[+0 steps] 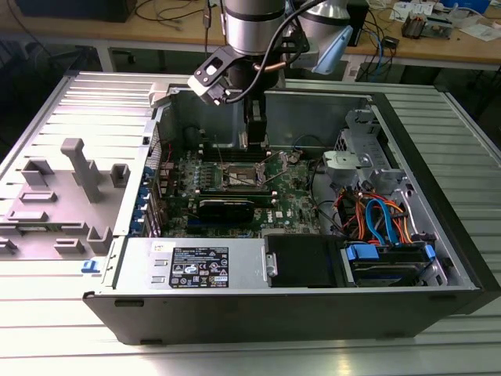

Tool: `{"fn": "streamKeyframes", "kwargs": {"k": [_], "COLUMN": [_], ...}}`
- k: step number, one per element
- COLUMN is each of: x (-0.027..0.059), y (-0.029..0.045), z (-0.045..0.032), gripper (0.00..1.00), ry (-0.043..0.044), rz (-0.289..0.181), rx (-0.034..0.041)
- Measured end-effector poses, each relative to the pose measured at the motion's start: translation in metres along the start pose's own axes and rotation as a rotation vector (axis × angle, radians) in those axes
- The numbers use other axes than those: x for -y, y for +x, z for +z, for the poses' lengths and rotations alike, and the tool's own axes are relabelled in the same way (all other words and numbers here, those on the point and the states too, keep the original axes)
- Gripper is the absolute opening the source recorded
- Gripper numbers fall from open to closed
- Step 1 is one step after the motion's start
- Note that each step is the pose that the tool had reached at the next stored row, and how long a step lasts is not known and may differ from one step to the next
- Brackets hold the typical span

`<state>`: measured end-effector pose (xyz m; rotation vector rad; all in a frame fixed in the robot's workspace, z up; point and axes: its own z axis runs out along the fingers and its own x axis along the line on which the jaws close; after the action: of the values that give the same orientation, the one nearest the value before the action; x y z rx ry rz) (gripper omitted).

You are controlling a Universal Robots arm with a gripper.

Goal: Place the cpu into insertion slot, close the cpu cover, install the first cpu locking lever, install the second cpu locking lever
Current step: 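Place the cpu into insertion slot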

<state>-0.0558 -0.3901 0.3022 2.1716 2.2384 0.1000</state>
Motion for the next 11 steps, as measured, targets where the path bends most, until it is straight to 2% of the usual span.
{"fn": "streamKeyframes", "kwargs": {"k": [11], "x": [0.0001], "y": [-0.0001], "z": [0.0019], "gripper": [0.55], "ry": [-0.0001], "rz": [0.0], "rx": [0.0]}}
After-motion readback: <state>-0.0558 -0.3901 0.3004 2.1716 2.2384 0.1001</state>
